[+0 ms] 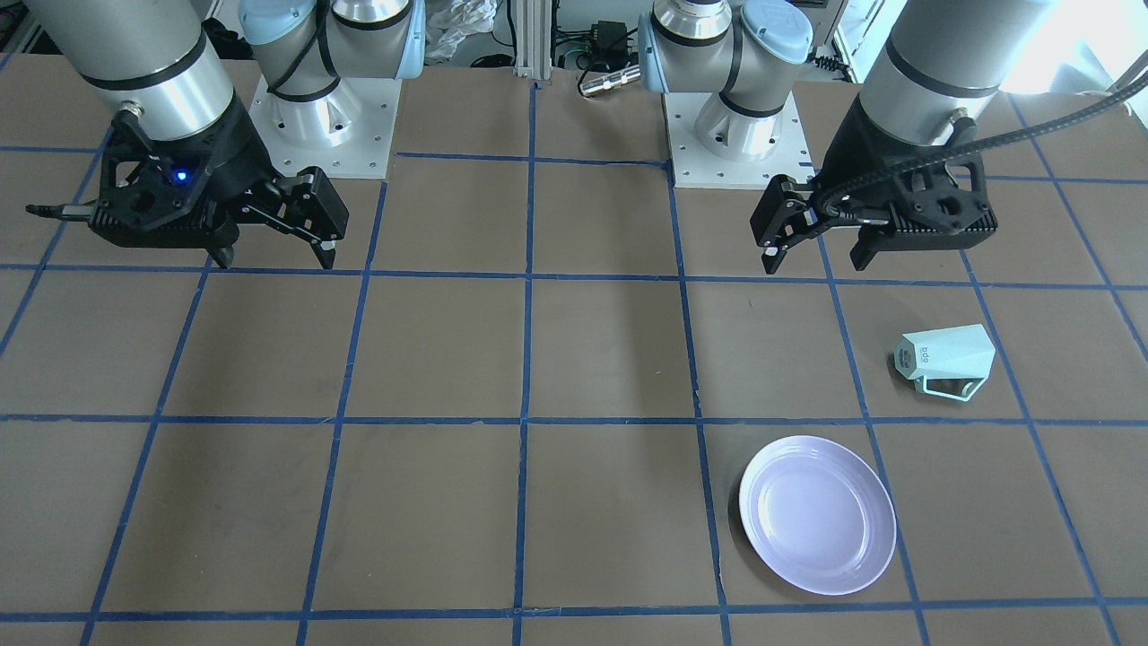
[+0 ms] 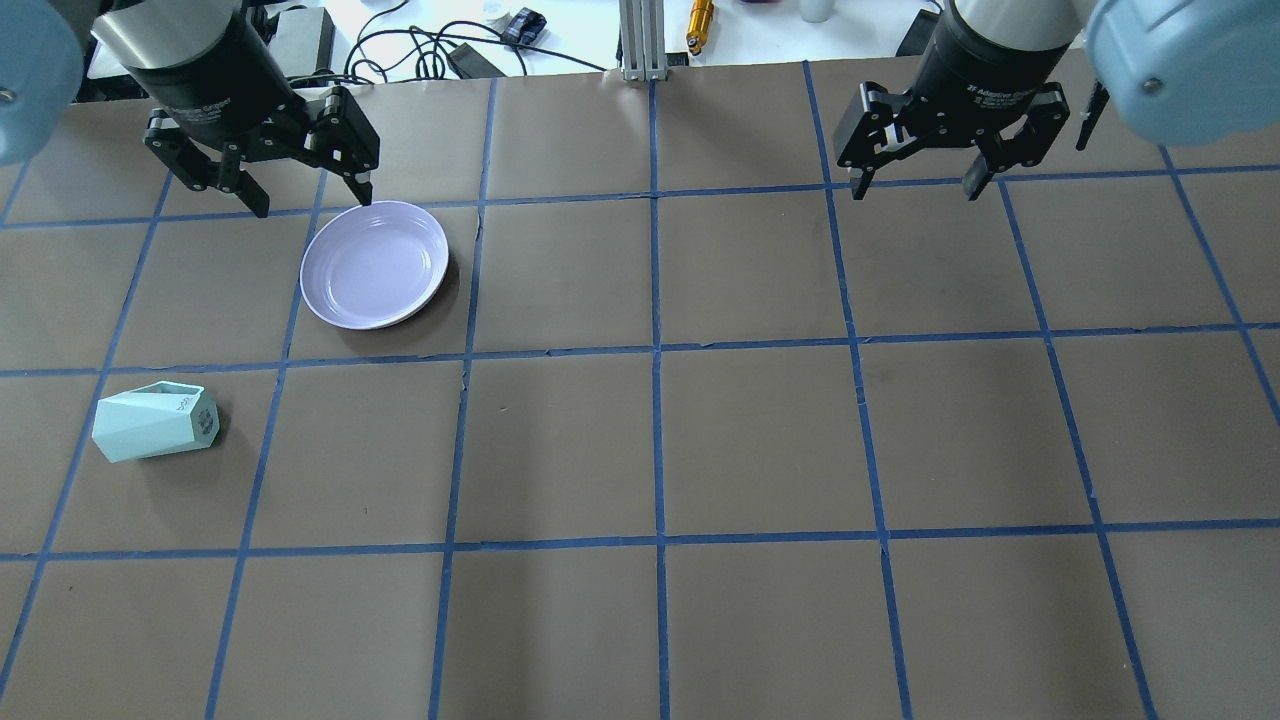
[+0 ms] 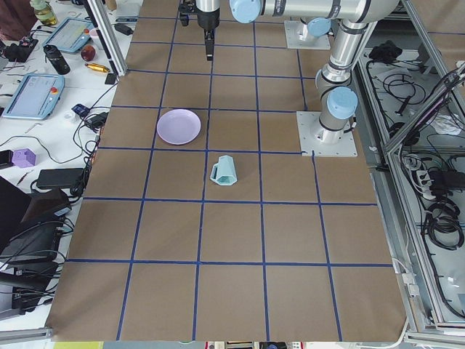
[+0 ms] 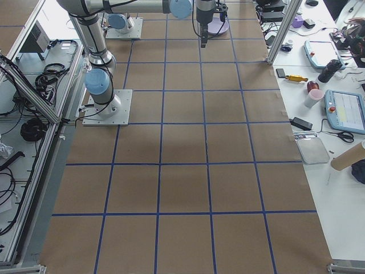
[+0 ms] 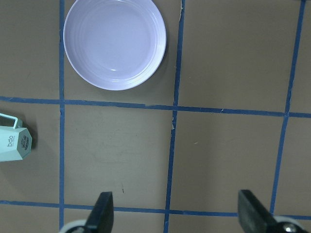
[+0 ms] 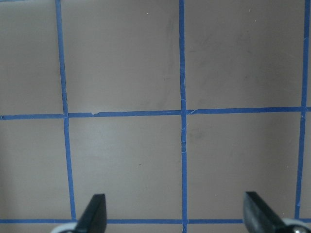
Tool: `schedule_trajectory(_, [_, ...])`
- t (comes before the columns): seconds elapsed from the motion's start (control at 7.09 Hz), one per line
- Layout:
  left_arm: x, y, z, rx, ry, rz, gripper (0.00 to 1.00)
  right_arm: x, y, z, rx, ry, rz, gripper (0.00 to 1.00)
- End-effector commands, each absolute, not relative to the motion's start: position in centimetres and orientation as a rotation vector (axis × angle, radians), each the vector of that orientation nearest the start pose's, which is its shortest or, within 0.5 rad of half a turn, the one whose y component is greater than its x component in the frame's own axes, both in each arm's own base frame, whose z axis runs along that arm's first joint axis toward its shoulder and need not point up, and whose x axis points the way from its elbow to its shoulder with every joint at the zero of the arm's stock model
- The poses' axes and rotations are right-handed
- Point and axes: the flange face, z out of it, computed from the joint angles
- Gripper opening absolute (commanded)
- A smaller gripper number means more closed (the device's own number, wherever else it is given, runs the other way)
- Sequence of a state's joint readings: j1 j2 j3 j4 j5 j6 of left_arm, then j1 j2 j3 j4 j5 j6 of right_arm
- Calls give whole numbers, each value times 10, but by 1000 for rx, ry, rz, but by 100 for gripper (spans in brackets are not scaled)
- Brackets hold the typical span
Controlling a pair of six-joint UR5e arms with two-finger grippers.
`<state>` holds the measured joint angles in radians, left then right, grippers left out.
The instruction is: Flip cup and place on plate
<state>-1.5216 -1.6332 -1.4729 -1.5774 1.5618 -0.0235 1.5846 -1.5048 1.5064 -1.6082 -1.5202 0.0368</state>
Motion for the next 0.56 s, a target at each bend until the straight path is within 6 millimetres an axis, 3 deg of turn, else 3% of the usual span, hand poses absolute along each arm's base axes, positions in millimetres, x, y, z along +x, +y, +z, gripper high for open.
schedule_trajectory(0.0, [-108,-528,502,-106,3148,-51,93,146,-522,490,34,3089,-55,100])
schedule_trajectory(0.28, [-106,-529,499,-128,3152,-49,95,145,-522,490,34,3091,-55,100])
schedule_trajectory(0.42, [-109,-521,485,-138,3146,-8,95,145,-522,490,34,3091,-55,100])
